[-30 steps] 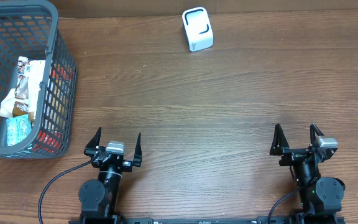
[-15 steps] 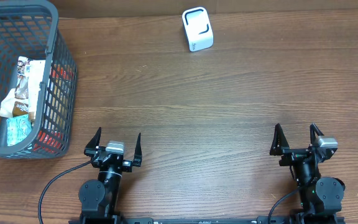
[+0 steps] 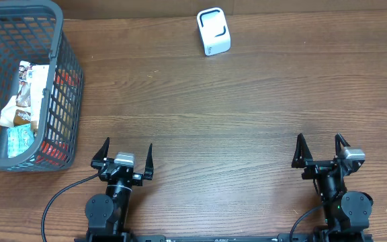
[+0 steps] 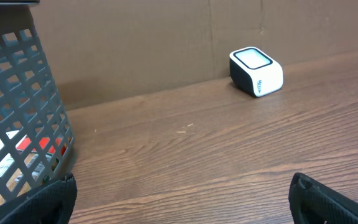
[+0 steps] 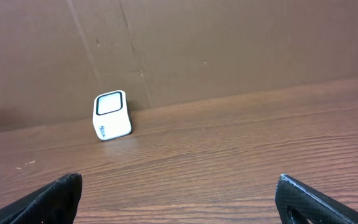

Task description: Scan the item barcode

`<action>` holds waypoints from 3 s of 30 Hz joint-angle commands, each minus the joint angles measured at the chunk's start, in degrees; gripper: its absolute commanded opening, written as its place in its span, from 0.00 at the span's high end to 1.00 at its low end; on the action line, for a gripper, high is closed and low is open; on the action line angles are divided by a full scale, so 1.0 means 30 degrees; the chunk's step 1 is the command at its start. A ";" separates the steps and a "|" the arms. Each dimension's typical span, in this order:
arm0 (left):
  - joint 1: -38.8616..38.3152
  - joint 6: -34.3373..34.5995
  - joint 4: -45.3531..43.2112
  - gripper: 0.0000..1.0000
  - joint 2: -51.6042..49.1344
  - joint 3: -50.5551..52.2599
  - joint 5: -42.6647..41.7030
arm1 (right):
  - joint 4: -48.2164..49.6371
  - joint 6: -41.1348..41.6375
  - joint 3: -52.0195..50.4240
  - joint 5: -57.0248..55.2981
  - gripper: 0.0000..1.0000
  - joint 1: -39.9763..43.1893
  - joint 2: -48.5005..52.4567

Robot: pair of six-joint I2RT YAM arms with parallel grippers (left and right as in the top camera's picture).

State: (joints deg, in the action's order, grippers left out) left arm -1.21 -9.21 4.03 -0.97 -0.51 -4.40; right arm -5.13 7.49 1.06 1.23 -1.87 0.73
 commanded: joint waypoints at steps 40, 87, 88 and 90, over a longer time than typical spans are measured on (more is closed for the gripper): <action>-0.0095 -0.1639 0.0007 0.00 0.0219 0.0080 -0.0131 | 0.0131 0.0044 -0.0197 -0.0022 0.00 0.0073 -0.0189; -0.0073 0.2237 0.0146 0.00 -0.0342 -0.0641 -0.0095 | 0.0153 -0.0160 -0.0189 -0.0095 0.00 0.0080 -0.0189; -0.0066 0.2229 0.0131 0.00 -0.0576 -0.0743 -0.0080 | 0.0160 -0.0160 -0.0189 -0.0095 0.00 0.0080 -0.0189; -0.0066 0.2215 0.0102 0.00 -0.1122 -0.1020 -0.0073 | 0.0146 -0.0153 -0.0131 -0.0087 0.00 0.0080 -0.0189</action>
State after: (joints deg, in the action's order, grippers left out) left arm -1.21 -4.34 4.54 -2.20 -1.13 -5.41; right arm -5.08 7.44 1.06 1.21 -1.87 0.73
